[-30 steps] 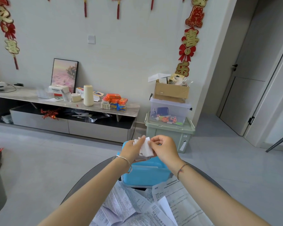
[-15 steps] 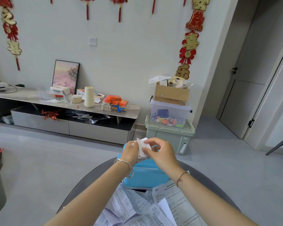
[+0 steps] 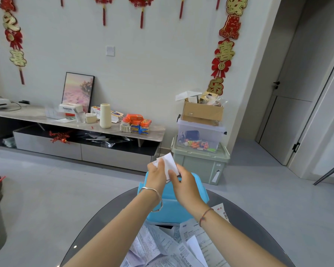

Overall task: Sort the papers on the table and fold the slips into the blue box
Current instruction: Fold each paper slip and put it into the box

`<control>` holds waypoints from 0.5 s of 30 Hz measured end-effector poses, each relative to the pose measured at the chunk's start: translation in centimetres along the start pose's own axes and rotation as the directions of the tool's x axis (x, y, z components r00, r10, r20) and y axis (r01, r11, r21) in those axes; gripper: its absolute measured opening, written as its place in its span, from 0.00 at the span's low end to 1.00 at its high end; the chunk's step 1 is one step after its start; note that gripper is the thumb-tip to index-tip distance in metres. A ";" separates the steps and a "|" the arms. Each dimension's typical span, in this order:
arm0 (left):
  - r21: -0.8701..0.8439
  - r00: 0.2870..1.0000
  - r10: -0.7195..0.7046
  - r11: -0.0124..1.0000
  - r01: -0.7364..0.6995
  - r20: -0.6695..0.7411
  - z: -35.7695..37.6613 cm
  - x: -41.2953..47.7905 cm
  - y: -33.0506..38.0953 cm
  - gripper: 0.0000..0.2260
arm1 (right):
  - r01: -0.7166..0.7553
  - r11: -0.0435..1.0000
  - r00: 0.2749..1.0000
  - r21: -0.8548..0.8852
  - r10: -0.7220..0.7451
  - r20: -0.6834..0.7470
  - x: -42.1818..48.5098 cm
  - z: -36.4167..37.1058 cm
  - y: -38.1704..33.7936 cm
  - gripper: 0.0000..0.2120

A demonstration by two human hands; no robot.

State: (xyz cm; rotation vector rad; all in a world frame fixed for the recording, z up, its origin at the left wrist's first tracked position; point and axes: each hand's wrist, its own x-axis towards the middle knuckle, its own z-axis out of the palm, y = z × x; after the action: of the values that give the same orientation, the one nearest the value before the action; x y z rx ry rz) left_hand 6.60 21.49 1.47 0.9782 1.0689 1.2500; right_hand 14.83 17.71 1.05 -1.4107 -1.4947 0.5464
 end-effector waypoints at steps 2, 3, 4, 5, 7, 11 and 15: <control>0.006 1.000 0.008 1.000 -0.008 0.006 0.1 0.0 0.0 0.12 | -0.064 0.989 0.997 0.130 0.070 -0.038 0.4 0.2 -0.3 0.09; 0.022 0.999 0.039 0.999 -0.040 0.022 0.0 -0.1 0.0 0.10 | -0.107 0.973 0.991 0.207 0.120 -0.052 0.7 0.0 -0.3 0.09; 0.064 0.994 0.100 0.993 -0.102 0.044 -0.2 -0.1 0.0 0.08 | -0.158 0.946 0.982 0.285 0.180 -0.054 0.9 -0.3 -0.4 0.10; 0.123 0.982 0.171 0.976 -0.180 0.077 -0.5 0.0 -0.1 0.06 | -0.205 0.914 0.972 0.351 0.233 -0.039 1.0 -0.7 -0.6 0.11; 0.218 0.953 0.265 0.931 -0.292 0.146 -1.6 0.8 -0.1 0.05 | -0.279 0.873 0.956 0.400 0.290 0.034 1.3 -1.9 -0.6 0.12; 0.207 0.947 0.191 0.947 -0.247 0.257 -3.2 1.5 0.6 0.08 | -0.405 0.813 0.913 0.418 0.333 0.236 1.9 -3.8 -0.3 0.10; 0.244 0.910 0.167 0.931 -0.273 0.378 -3.7 1.6 0.8 0.03 | -0.444 0.831 0.881 0.334 0.337 0.331 2.8 -4.4 0.2 0.08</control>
State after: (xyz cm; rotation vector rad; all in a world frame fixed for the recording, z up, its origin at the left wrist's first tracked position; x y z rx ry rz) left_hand 2.79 23.18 1.27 1.5273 0.8877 1.0558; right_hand 19.09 19.09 3.74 -1.3521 -1.1857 1.2691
